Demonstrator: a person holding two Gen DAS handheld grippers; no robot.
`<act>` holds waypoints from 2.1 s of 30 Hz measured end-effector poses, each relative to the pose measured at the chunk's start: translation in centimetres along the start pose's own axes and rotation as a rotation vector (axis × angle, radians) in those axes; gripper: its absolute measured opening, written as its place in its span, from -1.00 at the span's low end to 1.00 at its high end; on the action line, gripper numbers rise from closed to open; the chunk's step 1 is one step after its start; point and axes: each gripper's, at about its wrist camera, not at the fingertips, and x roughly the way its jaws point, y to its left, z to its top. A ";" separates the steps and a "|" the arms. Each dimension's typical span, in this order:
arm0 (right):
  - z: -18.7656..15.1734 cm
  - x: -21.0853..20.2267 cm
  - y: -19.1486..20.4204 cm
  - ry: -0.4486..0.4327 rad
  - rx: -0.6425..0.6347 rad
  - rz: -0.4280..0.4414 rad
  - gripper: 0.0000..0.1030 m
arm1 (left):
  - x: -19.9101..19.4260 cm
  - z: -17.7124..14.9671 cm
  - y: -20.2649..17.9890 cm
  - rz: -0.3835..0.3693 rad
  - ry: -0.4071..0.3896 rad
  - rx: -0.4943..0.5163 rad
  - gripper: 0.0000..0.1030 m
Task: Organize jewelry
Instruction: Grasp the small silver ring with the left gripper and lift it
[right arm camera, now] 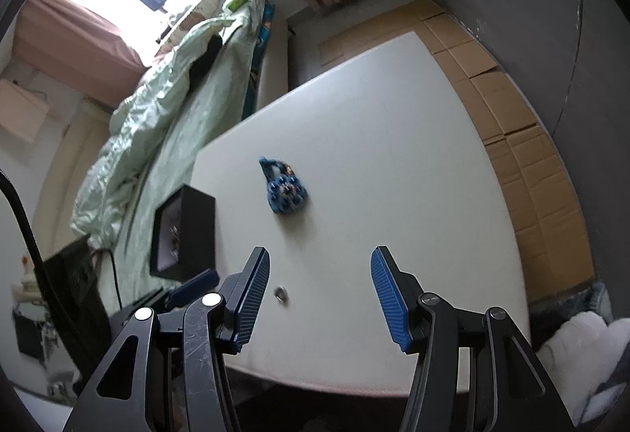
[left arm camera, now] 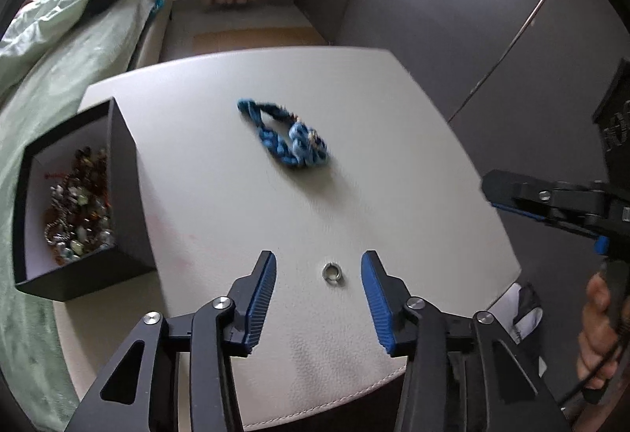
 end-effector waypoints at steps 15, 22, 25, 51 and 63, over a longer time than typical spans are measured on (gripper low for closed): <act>-0.2 0.2 -1.3 0.012 0.013 -0.043 0.06 | 3.9 -0.2 -2.5 0.090 0.065 0.099 -0.46; 0.2 0.9 -1.0 0.018 0.017 -0.049 0.06 | 3.6 -0.2 -2.4 0.104 0.072 0.087 -0.75; 0.4 1.4 -0.8 0.025 0.016 -0.054 0.06 | 2.6 0.2 -2.0 0.106 0.042 0.078 -0.75; 3.4 7.1 4.6 0.048 -0.082 -0.076 0.06 | -5.9 4.1 6.8 0.053 -0.225 -0.228 -0.75; 4.7 11.0 6.4 0.065 -0.146 -0.129 0.06 | -7.2 5.5 10.7 0.028 -0.260 -0.287 -0.75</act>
